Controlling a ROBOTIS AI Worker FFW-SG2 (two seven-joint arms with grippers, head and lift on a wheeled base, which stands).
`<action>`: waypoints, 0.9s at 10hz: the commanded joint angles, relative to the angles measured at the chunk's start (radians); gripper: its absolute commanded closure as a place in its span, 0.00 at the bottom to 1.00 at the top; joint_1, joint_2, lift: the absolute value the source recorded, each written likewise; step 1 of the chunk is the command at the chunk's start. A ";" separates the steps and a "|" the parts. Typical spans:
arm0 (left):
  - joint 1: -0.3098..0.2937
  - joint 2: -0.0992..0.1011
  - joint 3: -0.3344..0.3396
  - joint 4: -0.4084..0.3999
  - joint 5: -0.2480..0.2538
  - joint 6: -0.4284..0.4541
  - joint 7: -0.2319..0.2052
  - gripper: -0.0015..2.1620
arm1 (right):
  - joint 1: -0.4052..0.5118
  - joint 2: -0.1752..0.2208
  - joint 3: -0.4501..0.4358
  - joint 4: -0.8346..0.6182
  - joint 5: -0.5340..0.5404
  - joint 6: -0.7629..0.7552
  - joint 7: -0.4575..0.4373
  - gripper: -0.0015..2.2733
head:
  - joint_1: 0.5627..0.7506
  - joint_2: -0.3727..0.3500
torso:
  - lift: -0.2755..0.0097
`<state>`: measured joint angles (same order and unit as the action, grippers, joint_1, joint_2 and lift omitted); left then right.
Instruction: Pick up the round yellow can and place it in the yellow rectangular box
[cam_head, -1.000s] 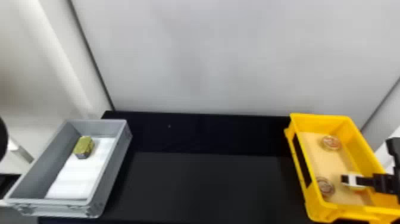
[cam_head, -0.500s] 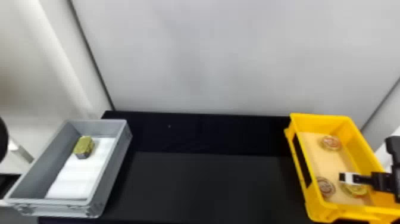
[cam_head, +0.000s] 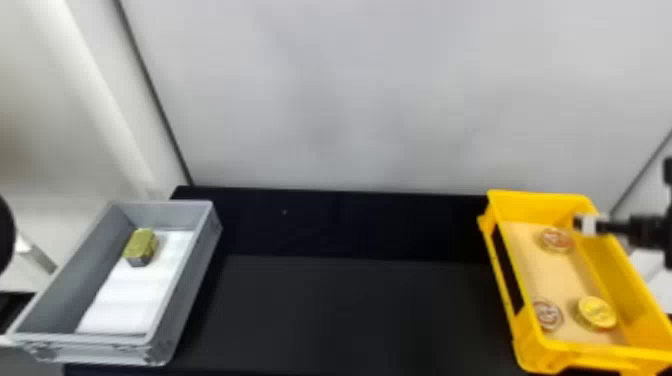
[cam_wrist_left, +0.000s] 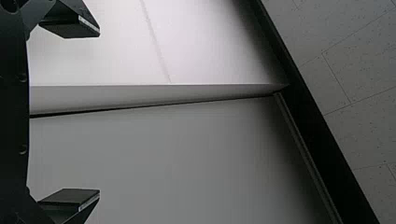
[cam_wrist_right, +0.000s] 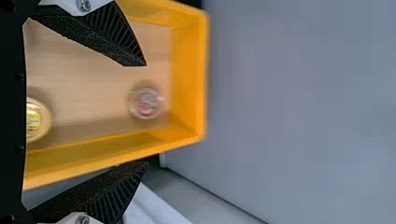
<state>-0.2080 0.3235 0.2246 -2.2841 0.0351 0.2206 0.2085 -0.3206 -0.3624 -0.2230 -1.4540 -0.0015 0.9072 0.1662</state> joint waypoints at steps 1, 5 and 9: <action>-0.001 -0.001 -0.001 0.000 -0.001 0.002 0.000 0.04 | -0.064 0.002 0.040 -0.223 -0.083 0.014 -0.112 0.00 | 0.70 0.59 | 0.96; 0.004 -0.001 0.006 0.003 -0.011 0.005 0.000 0.03 | -0.229 0.003 0.182 -0.433 -0.046 -0.143 -0.263 0.00 | 0.70 0.59 | 0.96; 0.018 0.002 0.027 0.003 -0.014 -0.003 0.000 0.03 | -0.433 0.008 0.266 -0.568 0.132 -0.169 -0.318 0.00 | 0.70 0.59 | 0.96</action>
<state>-0.1990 0.3259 0.2409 -2.2809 0.0223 0.2225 0.2086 -0.6915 -0.3517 0.0248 -1.9714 0.0802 0.7406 -0.1472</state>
